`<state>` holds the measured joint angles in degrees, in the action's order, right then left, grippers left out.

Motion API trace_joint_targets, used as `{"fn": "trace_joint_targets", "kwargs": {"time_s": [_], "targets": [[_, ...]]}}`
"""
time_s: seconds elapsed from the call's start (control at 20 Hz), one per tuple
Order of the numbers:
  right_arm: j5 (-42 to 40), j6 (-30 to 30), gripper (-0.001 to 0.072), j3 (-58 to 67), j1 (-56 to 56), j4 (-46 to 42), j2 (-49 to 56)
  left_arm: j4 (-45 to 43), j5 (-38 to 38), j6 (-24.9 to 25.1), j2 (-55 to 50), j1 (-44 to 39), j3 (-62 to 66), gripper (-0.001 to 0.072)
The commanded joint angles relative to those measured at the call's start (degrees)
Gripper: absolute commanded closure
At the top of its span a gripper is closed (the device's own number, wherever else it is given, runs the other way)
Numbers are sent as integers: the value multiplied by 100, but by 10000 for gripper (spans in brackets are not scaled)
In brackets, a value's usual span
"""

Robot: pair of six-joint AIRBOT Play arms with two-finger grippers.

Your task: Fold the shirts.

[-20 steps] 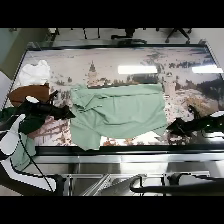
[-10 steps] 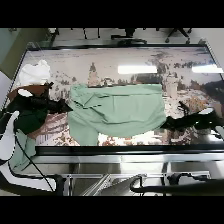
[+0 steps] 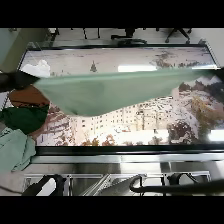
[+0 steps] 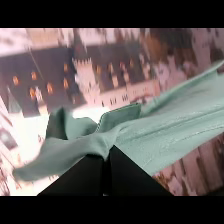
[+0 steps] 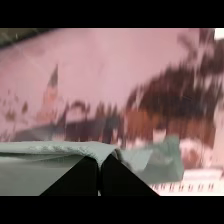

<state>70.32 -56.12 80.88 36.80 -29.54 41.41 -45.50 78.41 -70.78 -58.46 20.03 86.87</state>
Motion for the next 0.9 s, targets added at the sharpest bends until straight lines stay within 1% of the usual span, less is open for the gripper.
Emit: {"fn": "trace_joint_targets", "kwargs": {"time_s": [0.0,0.15,0.25,0.35,0.5,0.6,0.65,0.75,0.85], "targets": [[-796,66,699,1659,155,345,-385,-90,-603,-286,1255,387,946,691],[-863,59,699,2686,155,129,-372,-142,-632,-282,1742,1071,1749,692],[-855,61,698,2833,155,127,-365,-125,-389,-284,1810,1556,2096,691],[-553,61,699,2828,155,109,-234,-66,-251,-286,1751,1582,1985,691],[-96,70,698,2448,155,343,140,227,22,-278,1344,962,1266,691],[308,264,698,1862,101,743,459,170,50,-173,798,138,739,690],[330,319,699,1482,-81,728,632,114,-31,-2,444,-282,492,690],[199,437,698,562,-610,343,1091,-164,-459,20,-334,-949,72,690],[-234,498,699,-59,-981,-243,1687,-525,-800,7,-1257,-1298,-46,690]]}}
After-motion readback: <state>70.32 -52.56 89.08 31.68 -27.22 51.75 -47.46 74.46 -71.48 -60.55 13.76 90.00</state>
